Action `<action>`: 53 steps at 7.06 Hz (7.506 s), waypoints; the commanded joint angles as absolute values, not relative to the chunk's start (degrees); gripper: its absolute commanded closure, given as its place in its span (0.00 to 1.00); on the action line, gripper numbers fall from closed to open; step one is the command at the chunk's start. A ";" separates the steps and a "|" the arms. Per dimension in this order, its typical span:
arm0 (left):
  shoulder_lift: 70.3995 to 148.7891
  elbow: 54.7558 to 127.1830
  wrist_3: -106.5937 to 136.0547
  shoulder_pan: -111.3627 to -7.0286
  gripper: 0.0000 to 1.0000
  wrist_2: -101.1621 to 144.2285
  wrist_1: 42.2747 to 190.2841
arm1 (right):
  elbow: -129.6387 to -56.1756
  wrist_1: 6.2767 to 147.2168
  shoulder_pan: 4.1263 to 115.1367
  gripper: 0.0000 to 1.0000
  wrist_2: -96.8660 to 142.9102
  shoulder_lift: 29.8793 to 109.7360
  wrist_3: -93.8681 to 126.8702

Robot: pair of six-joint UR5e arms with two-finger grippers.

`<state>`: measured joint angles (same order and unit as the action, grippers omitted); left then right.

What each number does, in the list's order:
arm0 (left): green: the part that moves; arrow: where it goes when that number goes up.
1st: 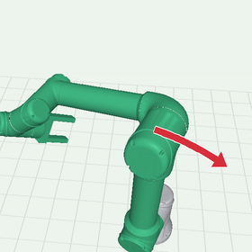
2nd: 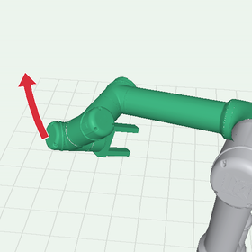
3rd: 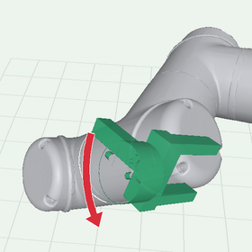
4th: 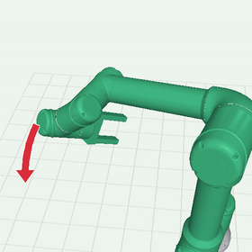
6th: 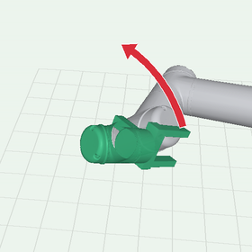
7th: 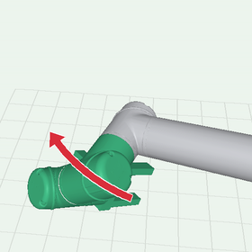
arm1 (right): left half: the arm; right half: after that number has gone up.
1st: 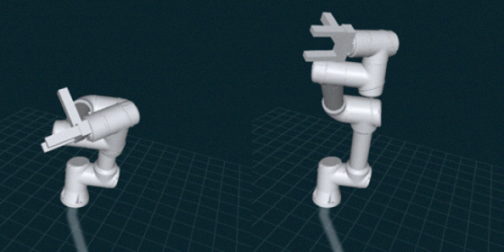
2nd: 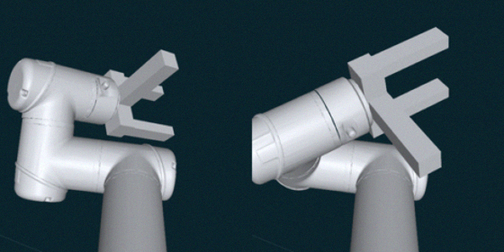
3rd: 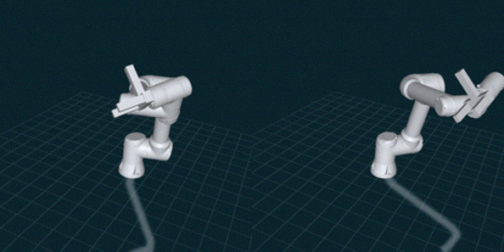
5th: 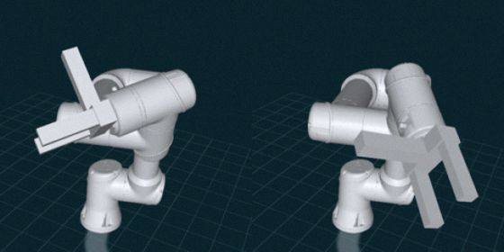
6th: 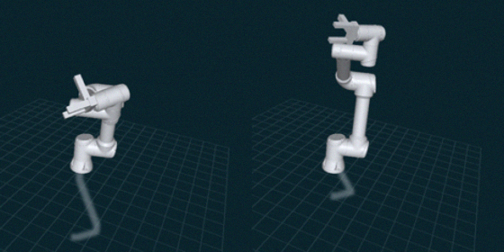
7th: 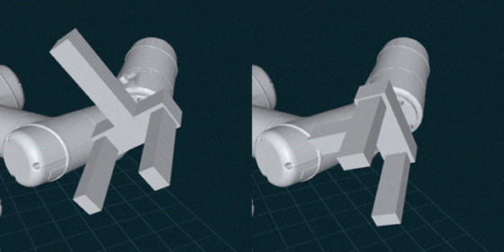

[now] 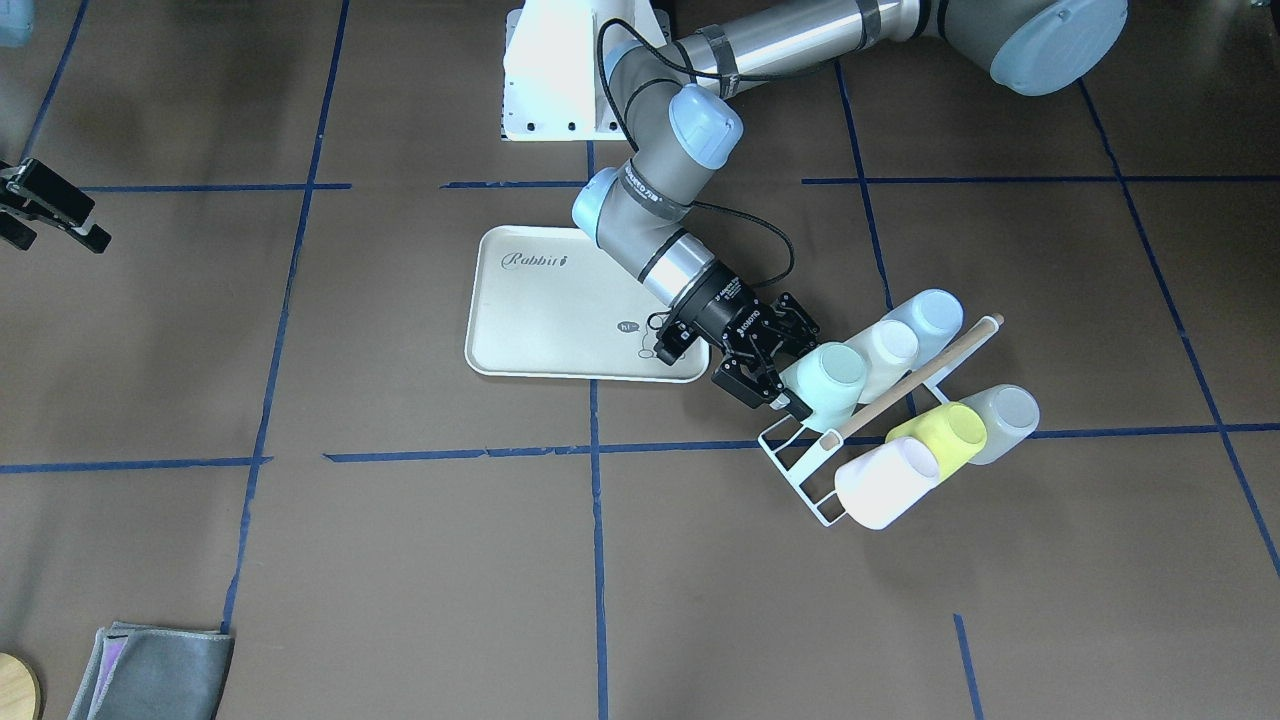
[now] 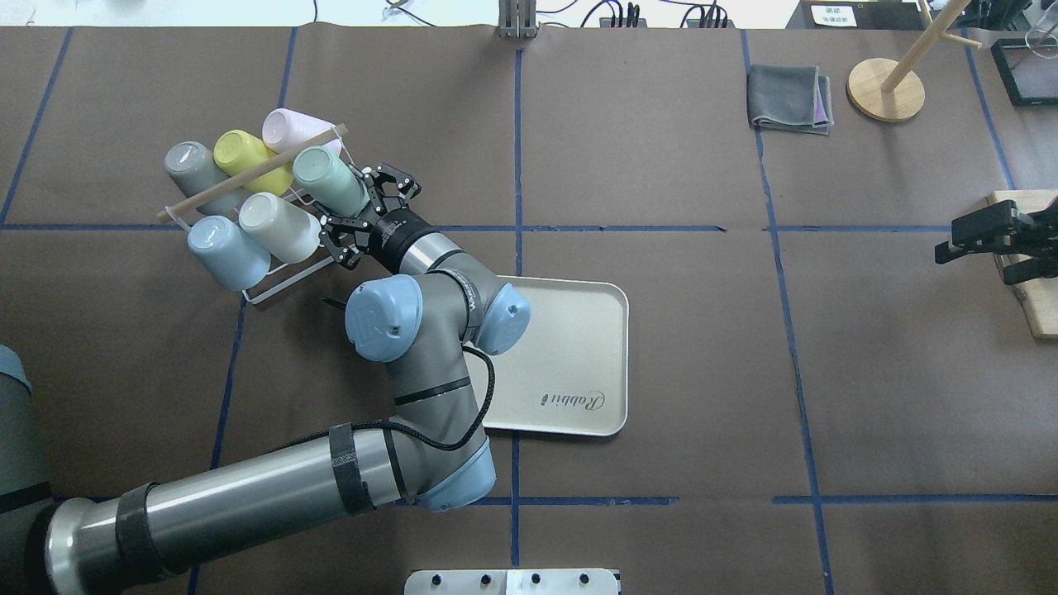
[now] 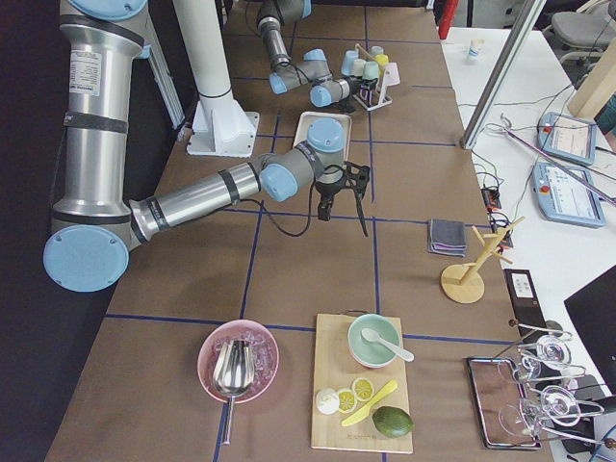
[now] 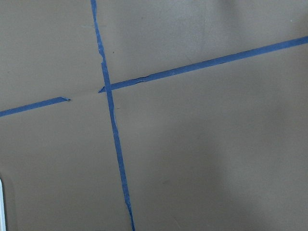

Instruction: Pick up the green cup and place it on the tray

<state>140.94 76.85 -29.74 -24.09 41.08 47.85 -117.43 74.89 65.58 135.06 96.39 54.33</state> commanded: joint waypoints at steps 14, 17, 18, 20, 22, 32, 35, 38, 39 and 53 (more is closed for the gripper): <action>122.78 100.69 38.11 -23.04 0.55 55.46 133.55 | -116.81 75.32 70.04 0.00 134.74 98.70 48.18; 122.00 93.89 38.05 -19.69 0.55 54.76 147.89 | -115.58 75.23 69.79 0.00 134.65 98.35 47.55; 120.69 91.26 38.06 -17.69 0.55 53.28 154.88 | -115.58 75.23 69.79 0.00 134.56 98.35 47.20; 120.23 84.21 37.53 -13.73 0.53 47.57 164.43 | -115.58 75.23 69.79 0.00 134.56 98.44 47.20; 120.32 83.85 37.53 -10.38 0.51 46.42 164.62 | -115.49 75.23 69.79 0.00 134.56 98.26 47.20; 123.40 79.19 37.44 -7.74 0.41 45.44 163.92 | -114.61 75.15 69.70 0.00 134.47 97.73 47.20; 124.71 77.87 37.53 -7.74 0.38 45.53 164.00 | -113.38 75.23 70.13 0.00 134.47 98.00 44.57; 124.89 77.78 37.53 -7.82 0.24 45.44 164.00 | -113.29 75.23 70.05 0.00 134.47 97.91 44.56; 124.89 77.78 37.53 -7.82 0.22 45.44 164.00 | -113.38 75.23 70.14 0.00 134.47 97.91 44.56; 124.80 75.94 37.53 -7.73 0.00 45.44 164.00 | -113.47 75.23 70.14 0.00 134.47 97.82 44.56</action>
<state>124.78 75.86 37.66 -7.74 45.38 164.00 -113.54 75.23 70.15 134.50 97.88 44.56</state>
